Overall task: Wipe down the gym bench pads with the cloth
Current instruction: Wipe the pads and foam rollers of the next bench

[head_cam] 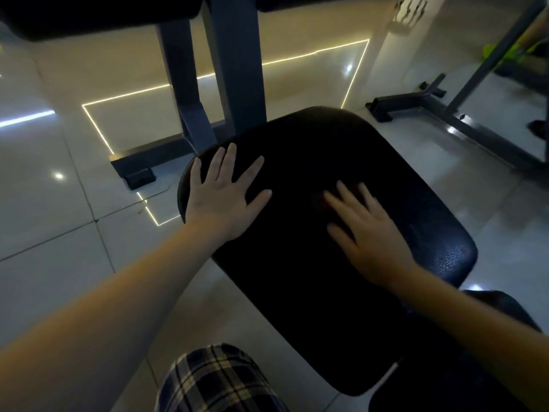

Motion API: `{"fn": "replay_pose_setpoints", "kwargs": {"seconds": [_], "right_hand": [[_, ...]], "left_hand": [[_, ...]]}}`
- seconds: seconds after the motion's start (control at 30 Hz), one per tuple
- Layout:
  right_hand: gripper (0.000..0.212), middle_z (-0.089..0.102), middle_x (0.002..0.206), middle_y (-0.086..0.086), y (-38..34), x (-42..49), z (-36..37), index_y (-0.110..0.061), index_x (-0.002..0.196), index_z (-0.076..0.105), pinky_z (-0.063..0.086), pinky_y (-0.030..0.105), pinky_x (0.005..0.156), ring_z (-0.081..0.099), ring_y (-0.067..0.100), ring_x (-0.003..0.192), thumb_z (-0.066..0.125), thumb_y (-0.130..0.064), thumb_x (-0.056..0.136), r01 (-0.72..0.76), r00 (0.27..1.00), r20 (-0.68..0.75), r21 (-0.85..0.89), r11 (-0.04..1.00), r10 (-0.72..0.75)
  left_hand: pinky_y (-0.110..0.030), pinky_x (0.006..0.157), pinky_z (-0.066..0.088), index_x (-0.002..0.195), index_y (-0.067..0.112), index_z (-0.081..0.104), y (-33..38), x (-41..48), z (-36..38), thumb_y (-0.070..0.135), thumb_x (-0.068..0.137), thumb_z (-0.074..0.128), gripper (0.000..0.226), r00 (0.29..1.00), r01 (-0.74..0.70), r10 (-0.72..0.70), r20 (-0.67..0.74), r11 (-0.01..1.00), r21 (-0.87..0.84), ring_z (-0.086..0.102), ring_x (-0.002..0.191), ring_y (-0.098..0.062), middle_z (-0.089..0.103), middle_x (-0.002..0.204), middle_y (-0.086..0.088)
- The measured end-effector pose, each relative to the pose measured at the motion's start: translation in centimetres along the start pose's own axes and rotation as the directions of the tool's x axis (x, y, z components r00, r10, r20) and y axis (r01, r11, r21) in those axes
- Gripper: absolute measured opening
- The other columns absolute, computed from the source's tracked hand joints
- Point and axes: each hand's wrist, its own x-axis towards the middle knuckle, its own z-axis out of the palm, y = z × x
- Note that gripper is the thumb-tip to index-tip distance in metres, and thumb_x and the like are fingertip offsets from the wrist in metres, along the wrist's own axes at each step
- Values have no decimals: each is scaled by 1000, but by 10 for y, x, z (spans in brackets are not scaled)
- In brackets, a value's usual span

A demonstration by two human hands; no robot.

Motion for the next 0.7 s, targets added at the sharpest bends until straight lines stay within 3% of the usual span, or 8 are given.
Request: {"fn": "replay_pose_setpoints", "kwargs": {"seconds": [0.13, 0.23, 0.4, 0.5, 0.7], "right_hand": [[57, 10, 162, -14, 13, -67, 2, -37, 153, 21, 3, 34, 121, -3, 15, 151, 23, -58, 100, 23, 1000, -3, -34, 999, -23], [54, 7, 162, -13, 25, -13, -1, -39, 152, 18, -5, 31, 121, -10, 13, 149, 24, -54, 101, -27, 998, -49, -43, 999, 25], [54, 15, 162, 0, 62, 117, -23, -27, 154, 23, 7, 47, 121, 5, 30, 149, 27, -46, 103, -311, 945, -115, -21, 950, 306], [54, 16, 162, 4, 73, 162, -32, -24, 153, 23, 9, 48, 121, 7, 35, 149, 24, -46, 104, -414, 906, -86, 15, 910, 414], [57, 13, 163, 3, 76, 157, -29, -27, 155, 18, 7, 45, 121, 5, 33, 149, 24, -50, 103, -419, 903, -78, 54, 907, 422]], "left_hand": [[-50, 121, -6, 154, 45, -7, 2, 3, 0, 77, 73, -8, 87, 1000, 24, -24, -8, 1000, -18, -16, 151, -19, -18, 164, -2], [-49, 121, -6, 154, 46, -6, 2, 3, 1, 77, 64, -15, 95, 999, 20, -21, -37, 999, -26, -15, 151, -18, -17, 165, -2], [-50, 121, -5, 154, 46, -5, 1, 1, 1, 78, 65, -16, 95, 998, 10, -10, -54, 1000, -8, -12, 152, -19, -13, 165, -3], [-50, 121, -4, 155, 44, -3, 0, -1, 0, 79, 63, -16, 99, 998, 9, -10, -57, 1000, -19, -11, 152, -20, -12, 165, -3], [-51, 121, -3, 155, 44, 0, 0, -3, 4, 82, 77, -12, 87, 997, 12, -13, -73, 1000, -7, -10, 152, -20, -11, 166, -4]]}}
